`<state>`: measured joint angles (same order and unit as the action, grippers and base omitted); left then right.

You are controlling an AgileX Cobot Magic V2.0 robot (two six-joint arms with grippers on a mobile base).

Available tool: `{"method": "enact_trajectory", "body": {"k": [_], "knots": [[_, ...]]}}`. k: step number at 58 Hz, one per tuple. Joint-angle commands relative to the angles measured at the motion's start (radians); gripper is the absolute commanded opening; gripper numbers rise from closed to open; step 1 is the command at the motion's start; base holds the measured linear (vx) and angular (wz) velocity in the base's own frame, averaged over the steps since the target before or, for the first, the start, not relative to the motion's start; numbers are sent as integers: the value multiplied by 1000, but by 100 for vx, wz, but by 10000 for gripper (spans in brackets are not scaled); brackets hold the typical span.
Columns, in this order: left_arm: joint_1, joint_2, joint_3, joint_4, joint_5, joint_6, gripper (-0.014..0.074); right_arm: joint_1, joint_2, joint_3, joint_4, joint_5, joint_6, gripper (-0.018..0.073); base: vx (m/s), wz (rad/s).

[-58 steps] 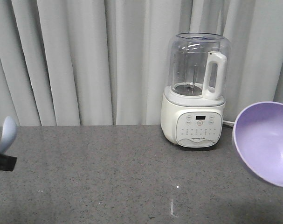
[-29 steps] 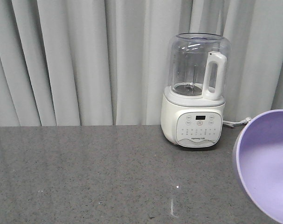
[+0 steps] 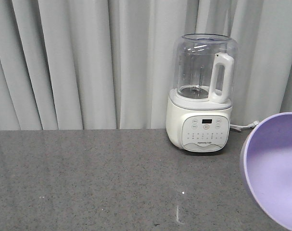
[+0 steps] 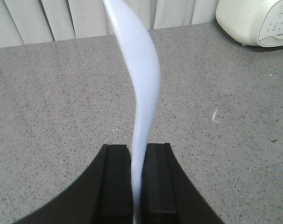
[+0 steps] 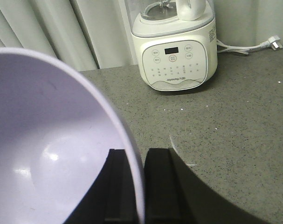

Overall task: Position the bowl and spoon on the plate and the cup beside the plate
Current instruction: 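Drive the base, holding spoon and bowl, to the counter with the plate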

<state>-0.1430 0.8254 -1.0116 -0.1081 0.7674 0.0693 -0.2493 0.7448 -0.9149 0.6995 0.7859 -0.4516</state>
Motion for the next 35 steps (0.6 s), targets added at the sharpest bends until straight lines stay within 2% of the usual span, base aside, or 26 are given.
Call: {"method": "enact_trajectory", "body": {"k": [1,35], "knots": [[-3,-5,-28,-14,-73,-7,0,-4,-1,-27,43,-74,-11,-8,0,0],[-3,-5,-28,-14,-73,-7,0,-4,-1,-27,43,-75,-11,-8,-3,-6]]}}
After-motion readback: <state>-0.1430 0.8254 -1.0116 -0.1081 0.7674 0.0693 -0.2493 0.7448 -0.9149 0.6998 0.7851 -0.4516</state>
